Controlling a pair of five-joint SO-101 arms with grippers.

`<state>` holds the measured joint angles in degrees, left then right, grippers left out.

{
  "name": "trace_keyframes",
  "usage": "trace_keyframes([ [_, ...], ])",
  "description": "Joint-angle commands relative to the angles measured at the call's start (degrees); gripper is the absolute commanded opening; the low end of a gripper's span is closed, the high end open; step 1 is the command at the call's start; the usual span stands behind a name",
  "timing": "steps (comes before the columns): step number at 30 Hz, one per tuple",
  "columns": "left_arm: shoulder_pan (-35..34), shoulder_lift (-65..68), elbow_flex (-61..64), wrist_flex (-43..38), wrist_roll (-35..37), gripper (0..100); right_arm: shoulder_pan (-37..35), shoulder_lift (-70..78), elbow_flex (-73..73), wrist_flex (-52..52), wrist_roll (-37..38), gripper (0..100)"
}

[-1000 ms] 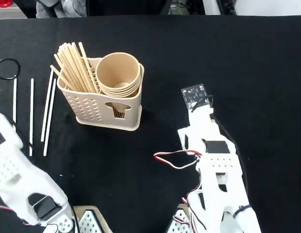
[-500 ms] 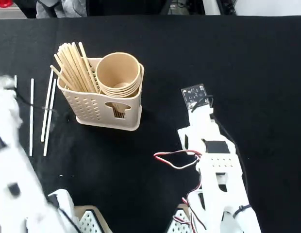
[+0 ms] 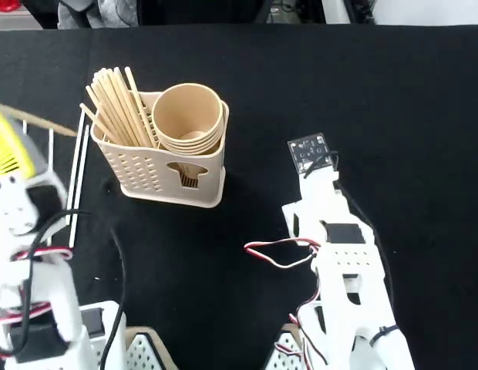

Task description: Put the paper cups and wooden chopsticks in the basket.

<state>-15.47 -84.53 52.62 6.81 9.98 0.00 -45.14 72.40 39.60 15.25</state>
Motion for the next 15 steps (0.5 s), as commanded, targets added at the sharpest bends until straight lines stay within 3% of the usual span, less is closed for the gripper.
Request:
trace_keyframes([
  [1, 3.5, -0.2, -0.1, -1.4, 0.9, 3, 1.1, -0.3, -0.7, -0.5, 0.4, 2.8],
  [8, 3.6, 2.8, -0.4, 0.9, 1.6, 3, 1.1, -0.3, -0.7, -0.5, 0.4, 2.8],
  [15, 3.6, 10.6, -0.6, 0.4, 8.6, 3, 1.1, -0.3, -0.7, -0.5, 0.4, 2.8],
])
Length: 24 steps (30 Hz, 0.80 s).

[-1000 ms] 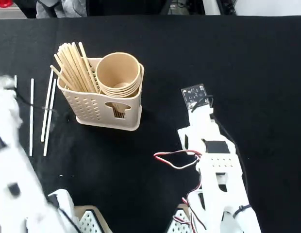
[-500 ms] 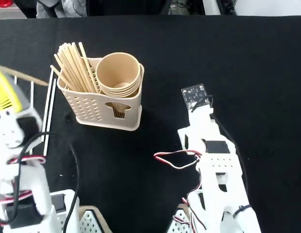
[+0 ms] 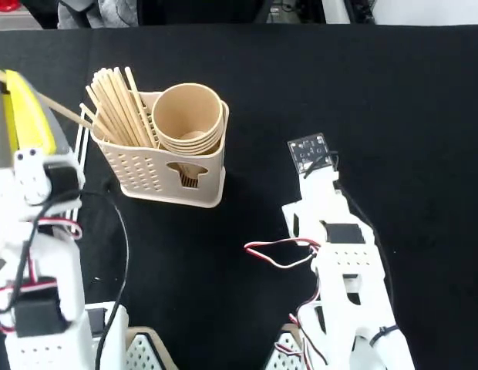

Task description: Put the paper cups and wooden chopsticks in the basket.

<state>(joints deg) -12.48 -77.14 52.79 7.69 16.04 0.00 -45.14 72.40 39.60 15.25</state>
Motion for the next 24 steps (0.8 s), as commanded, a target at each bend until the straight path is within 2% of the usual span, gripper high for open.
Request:
trace_keyframes([
  [1, 0.7, 4.7, -0.4, -1.8, 3.1, 3, 1.1, -0.3, -0.7, -0.5, 0.4, 2.8],
  [5, 0.7, 10.5, -0.2, -4.7, 3.8, 3, 1.1, -0.3, -0.7, -0.5, 0.4, 2.8],
  [13, 0.7, 16.1, -0.2, -3.2, 3.5, 4, 1.1, -0.3, -0.7, -0.5, 0.4, 2.8],
  [15, 0.8, 16.0, -1.6, 1.1, 3.7, 10, 1.1, -0.3, -0.7, -0.5, 0.4, 2.8],
  [18, 2.7, 16.5, -8.3, 14.0, 3.5, 20, 1.1, -0.3, -0.7, -0.5, 0.4, 2.8],
  [20, 2.8, 16.6, -14.6, 23.3, 2.5, 21, 1.1, -0.3, -0.7, -0.5, 0.4, 2.8],
  [24, 2.5, 16.7, -26.9, 39.0, -5.7, 21, 1.1, -0.3, -0.7, -0.5, 0.4, 2.8],
])
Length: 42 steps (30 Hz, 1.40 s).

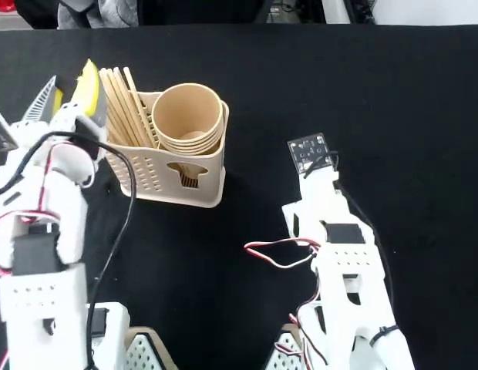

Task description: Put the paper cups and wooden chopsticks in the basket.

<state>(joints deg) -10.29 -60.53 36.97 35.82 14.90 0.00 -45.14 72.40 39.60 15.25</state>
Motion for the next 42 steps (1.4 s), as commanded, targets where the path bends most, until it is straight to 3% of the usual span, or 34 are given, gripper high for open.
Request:
trace_keyframes([
  [1, -0.6, 0.3, -13.5, 14.1, -5.6, 21, 1.1, -0.3, -0.7, -0.5, 0.4, 2.8],
  [6, -11.1, 8.5, -23.3, 23.8, -9.7, 21, 1.1, -0.3, -0.7, -0.5, 0.4, 2.8],
  [10, -19.2, 23.3, -27.6, 28.1, -18.3, 21, 1.1, -0.3, -0.7, -0.5, 0.4, 2.8],
  [16, -27.1, 46.8, -35.6, 28.7, -21.8, 21, 1.0, -0.3, -0.7, -0.5, 0.4, 2.8],
  [25, -29.1, 76.7, -53.0, 28.6, -29.8, 21, 1.0, -0.3, -0.7, -0.5, 0.4, 2.8],
  [36, -27.9, 107.5, -80.4, 27.6, -29.6, 21, 0.9, -0.3, -0.5, -0.7, 0.4, 2.8],
  [42, -28.0, 119.6, -94.5, 30.2, -28.2, 14, 1.1, -0.3, -0.5, -0.8, 0.4, 2.8],
])
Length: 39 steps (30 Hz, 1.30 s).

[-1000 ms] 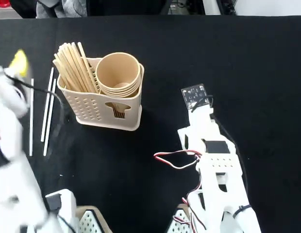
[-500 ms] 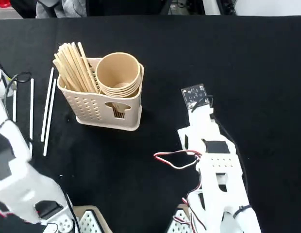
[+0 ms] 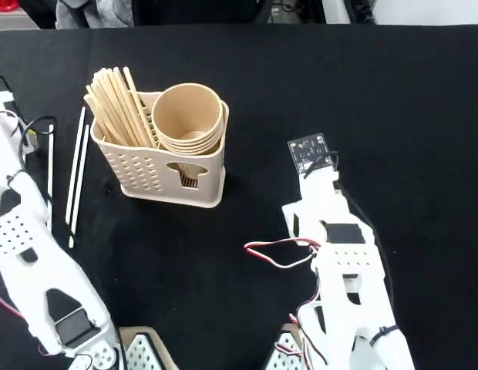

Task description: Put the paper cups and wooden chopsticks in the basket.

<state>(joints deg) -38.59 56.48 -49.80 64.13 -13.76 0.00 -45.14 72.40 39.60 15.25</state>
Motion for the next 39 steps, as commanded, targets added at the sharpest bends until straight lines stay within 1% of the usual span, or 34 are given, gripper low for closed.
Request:
trace_keyframes([
  [1, 0.4, 4.1, -10.1, 3.7, 0.4, 13, 1.1, -0.3, -0.5, -0.8, 0.4, 2.8],
  [5, 1.0, 9.3, -19.8, 10.7, 0.3, 6, 1.0, -0.3, -0.5, -0.8, 0.4, 2.8],
  [7, 1.8, 10.5, -24.1, 14.9, -2.5, 3, 1.1, -0.3, -0.6, -0.7, 0.4, 2.8],
  [10, 3.1, 11.6, -31.1, 21.8, -3.5, 3, 1.1, -0.3, -0.6, -0.6, 0.4, 2.8],
  [15, 3.2, 11.6, -45.3, 32.0, -3.5, 3, 1.1, -0.3, -0.7, -0.5, 0.4, 2.8],
  [16, 3.2, 11.5, -46.5, 33.5, -3.5, 3, 1.1, -0.3, -0.7, -0.5, 0.4, 2.8],
  [23, 3.5, 0.2, -45.8, 36.7, -3.3, 3, 1.1, -0.3, -0.7, -0.5, 0.4, 2.8],
  [28, 1.7, -10.5, -45.2, 37.1, 3.0, 3, 1.1, -0.3, -0.7, -0.4, 0.4, 2.8],
  [31, -0.9, -15.9, -41.5, 37.3, 6.5, 3, 1.1, -0.3, -0.7, -0.4, 0.4, 2.8],
  [33, -1.9, -19.6, -36.9, 37.3, 6.8, 3, 1.1, -0.3, -0.7, -0.4, 0.4, 2.8],
  [36, -1.9, -25.8, -24.0, 37.2, 6.7, 3, 1.0, -0.9, -0.7, -0.4, 0.4, 2.8],
  [39, 0.6, -33.3, -10.4, 36.9, 6.5, 3, 0.9, -3.2, 0.4, -0.4, 0.4, 2.8],
])
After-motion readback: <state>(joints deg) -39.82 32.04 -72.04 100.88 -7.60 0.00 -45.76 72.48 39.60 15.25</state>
